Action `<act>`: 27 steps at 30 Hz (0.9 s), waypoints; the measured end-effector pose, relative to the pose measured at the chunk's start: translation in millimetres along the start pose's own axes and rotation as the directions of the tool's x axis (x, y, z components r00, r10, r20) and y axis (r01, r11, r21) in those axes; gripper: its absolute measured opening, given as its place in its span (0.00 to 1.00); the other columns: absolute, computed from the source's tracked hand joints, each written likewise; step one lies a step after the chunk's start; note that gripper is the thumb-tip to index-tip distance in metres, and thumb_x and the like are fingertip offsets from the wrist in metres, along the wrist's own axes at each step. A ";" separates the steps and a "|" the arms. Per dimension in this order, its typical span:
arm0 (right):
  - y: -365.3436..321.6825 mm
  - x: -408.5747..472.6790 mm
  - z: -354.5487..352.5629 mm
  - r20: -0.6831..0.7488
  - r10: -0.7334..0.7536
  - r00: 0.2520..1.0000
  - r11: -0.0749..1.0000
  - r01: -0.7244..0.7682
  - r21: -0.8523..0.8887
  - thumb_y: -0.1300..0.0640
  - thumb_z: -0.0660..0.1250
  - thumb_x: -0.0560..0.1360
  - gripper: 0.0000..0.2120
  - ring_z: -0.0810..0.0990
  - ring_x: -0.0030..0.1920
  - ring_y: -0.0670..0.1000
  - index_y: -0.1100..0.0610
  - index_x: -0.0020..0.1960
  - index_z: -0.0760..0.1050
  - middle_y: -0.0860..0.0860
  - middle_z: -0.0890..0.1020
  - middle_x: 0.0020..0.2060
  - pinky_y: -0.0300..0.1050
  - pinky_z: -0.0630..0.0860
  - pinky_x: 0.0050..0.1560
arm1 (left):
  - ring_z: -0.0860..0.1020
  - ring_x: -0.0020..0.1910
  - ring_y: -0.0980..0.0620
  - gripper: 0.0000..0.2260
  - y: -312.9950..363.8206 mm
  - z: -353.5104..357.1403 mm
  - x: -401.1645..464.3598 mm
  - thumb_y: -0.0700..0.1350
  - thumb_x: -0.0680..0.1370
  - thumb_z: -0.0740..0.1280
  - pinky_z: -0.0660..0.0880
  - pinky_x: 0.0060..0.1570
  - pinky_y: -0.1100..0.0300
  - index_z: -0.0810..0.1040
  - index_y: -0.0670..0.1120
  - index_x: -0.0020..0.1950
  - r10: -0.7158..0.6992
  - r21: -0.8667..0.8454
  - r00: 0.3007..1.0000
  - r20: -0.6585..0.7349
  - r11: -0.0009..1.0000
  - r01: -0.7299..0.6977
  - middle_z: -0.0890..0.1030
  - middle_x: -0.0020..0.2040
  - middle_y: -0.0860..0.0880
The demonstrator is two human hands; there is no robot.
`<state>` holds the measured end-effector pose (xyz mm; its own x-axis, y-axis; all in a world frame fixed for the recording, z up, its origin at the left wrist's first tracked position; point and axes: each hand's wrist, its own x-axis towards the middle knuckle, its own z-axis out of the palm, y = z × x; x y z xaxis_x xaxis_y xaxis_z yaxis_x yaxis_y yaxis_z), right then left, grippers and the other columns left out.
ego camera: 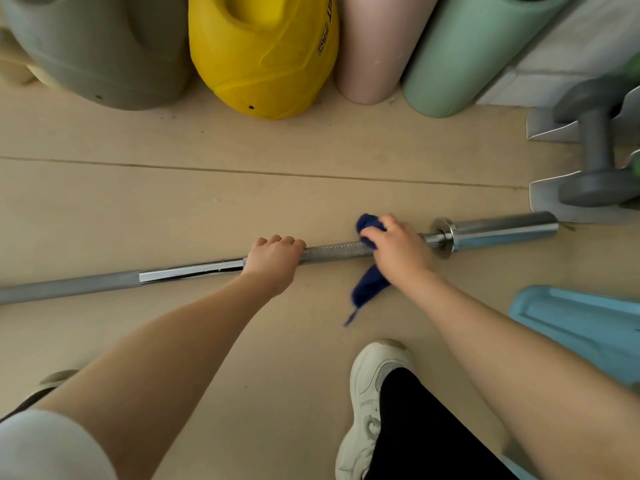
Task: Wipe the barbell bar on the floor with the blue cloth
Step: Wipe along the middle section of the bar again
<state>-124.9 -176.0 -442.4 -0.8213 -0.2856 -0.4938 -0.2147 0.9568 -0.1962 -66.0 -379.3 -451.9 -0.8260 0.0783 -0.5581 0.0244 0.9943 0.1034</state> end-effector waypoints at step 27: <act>-167.3 10.1 25.3 0.102 -0.269 0.958 0.956 0.253 0.150 0.62 0.59 0.74 0.17 0.71 0.59 0.58 0.51 0.61 0.72 0.54 0.73 0.59 0.50 0.73 0.49 | 0.73 0.59 0.46 0.18 -87.4 4.0 -25.5 0.52 0.75 0.67 0.65 0.57 0.56 0.70 0.45 0.60 -0.083 -0.012 0.993 -0.082 0.997 0.083 0.79 0.56 0.49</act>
<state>-83.9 -340.4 -436.0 -0.6746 -0.5369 -0.5066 -0.3339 0.8340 -0.4393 -44.9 -467.9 -450.0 -0.8685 -0.0109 -0.4956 -0.0506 0.9965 0.0667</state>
